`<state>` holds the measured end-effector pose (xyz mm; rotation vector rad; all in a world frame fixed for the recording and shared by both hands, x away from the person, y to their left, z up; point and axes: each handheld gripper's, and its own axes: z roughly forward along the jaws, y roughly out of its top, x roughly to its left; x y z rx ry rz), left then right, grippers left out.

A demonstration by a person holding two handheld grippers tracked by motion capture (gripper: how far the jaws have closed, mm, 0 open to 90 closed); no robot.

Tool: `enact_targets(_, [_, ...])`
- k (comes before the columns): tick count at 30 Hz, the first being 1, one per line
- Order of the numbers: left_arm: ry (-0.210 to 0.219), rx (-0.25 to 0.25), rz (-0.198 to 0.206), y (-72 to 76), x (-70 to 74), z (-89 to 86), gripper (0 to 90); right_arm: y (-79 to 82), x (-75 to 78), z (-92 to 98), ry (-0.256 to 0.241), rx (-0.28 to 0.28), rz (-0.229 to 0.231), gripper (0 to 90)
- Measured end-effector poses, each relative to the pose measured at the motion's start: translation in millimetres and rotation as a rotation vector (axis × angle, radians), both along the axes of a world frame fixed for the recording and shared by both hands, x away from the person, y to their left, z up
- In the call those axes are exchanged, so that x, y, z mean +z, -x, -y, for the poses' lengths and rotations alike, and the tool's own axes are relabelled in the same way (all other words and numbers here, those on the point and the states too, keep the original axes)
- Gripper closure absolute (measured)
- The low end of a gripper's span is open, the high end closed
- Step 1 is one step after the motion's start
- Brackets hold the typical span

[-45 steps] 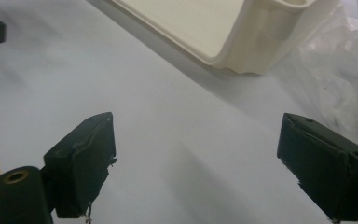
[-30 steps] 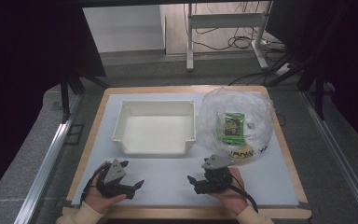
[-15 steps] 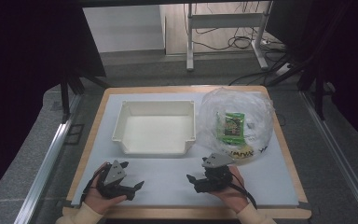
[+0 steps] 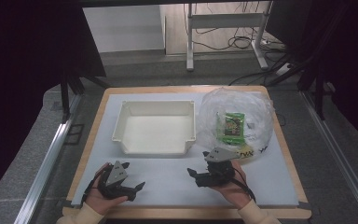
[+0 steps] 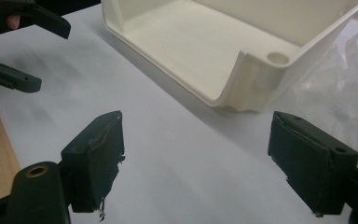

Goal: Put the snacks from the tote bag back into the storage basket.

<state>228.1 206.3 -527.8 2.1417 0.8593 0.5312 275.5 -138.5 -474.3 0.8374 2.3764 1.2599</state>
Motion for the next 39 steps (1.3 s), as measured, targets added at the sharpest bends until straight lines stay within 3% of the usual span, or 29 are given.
enact_targets(5, [0.011, 0.003, 0.002, 0.3, 0.3, -1.0, 10.8, -1.6, 8.7, -3.3, 0.01, 0.004, 0.023, 19.4])
enact_targets(10, [0.046, -0.004, -0.005, 1.5, 3.5, -2.0, 10.8, -5.0, 14.3, -4.9, -0.023, 0.005, -0.003, 19.4])
enact_targets(28, [0.035, -0.003, -0.01, 0.7, 2.3, -2.2, 10.8, -13.9, 25.2, -0.8, -0.021, -0.007, 0.008, 19.8])
enact_targets(39, [0.034, -0.009, -0.011, 0.6, 1.4, -1.5, 10.8, -26.6, 32.3, 4.7, -0.038, -0.049, 0.02, 20.7])
